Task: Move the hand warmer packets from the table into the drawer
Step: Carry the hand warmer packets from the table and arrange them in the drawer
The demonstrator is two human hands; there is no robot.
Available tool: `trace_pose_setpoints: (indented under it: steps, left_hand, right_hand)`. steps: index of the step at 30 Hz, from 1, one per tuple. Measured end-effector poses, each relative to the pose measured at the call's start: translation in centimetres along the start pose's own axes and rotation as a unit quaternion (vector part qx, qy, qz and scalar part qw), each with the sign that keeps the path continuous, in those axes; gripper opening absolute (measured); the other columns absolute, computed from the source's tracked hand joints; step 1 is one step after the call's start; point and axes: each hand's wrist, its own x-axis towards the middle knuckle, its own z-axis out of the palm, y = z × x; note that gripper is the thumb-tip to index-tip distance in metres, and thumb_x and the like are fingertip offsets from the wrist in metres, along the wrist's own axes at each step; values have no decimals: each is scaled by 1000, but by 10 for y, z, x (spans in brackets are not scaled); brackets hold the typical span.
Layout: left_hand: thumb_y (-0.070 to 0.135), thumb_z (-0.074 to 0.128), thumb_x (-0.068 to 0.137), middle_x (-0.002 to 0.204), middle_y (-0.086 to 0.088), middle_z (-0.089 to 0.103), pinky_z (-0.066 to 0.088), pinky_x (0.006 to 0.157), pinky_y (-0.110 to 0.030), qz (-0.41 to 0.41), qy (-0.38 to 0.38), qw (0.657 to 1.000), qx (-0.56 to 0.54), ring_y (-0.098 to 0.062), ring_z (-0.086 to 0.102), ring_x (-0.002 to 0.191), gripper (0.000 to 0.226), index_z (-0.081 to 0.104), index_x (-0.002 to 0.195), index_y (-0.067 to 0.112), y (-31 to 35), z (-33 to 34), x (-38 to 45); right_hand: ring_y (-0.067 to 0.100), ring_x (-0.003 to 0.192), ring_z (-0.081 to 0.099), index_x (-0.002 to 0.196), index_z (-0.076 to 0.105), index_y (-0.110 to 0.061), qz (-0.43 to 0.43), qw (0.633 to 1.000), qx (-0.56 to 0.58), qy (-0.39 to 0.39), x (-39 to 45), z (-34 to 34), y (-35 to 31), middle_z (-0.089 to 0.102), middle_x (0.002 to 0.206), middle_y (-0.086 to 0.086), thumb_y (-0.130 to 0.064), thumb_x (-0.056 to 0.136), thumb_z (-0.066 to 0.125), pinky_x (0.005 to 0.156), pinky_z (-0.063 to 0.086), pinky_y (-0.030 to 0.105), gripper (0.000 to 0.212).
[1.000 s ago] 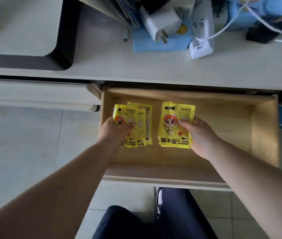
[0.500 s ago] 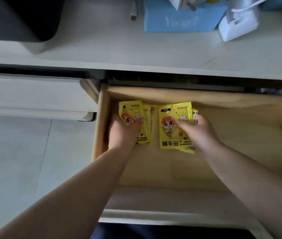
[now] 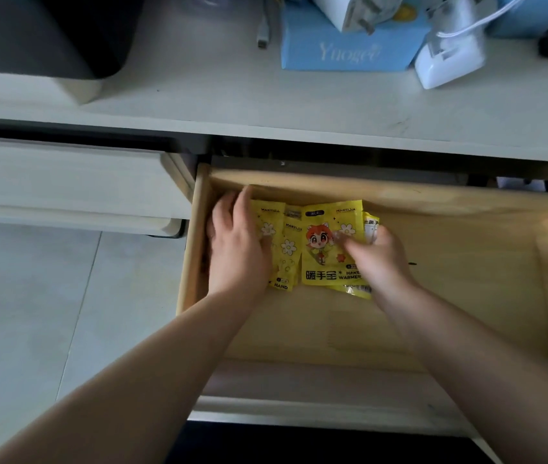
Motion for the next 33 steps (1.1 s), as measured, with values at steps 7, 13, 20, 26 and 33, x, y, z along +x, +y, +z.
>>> trace_pose_setpoints:
  steps: [7,13,20,26,33]
  left_hand:
    - [29,66,82,153,-8,31,25,114,-55,429,-211,817,321,-30,22,144,69,36,143,18,-22,0,0]
    - [32,39,99,161,-2,3,-7,117,-41,328,-198,860,336,-21,-7,148,61,8,151,27,-24,14,4]
    - [33,70,73,146,-16,43,24,109,-53,343,-135,870,328,-35,37,137,74,42,140,21,-28,27,2]
    - [59,63,75,155,-9,28,19,112,-62,430,-156,812,364,-30,23,144,86,25,145,26,-15,32,-4]
    - [35,35,86,142,-12,48,34,104,-60,402,-164,832,346,-36,43,132,47,41,132,29,-23,33,6]
  right_hand:
    - [23,98,54,109,49,-10,15,1000,2,16,2,-6,3,55,109,5,-46,80,67,77,45,36,50]
    - [23,104,57,113,56,-16,30,998,57,-2,4,-15,10,59,116,1,-44,81,66,81,44,33,43]
    - [13,73,55,91,56,-18,-8,998,59,-5,4,-13,7,60,86,-4,-30,87,63,62,42,27,14]
    - [16,75,57,93,57,-15,-15,999,25,22,6,-9,-1,61,85,-3,-37,83,66,66,43,29,25]
    - [17,70,45,103,57,0,13,997,76,7,11,-32,9,53,84,6,-24,92,52,56,33,25,27]
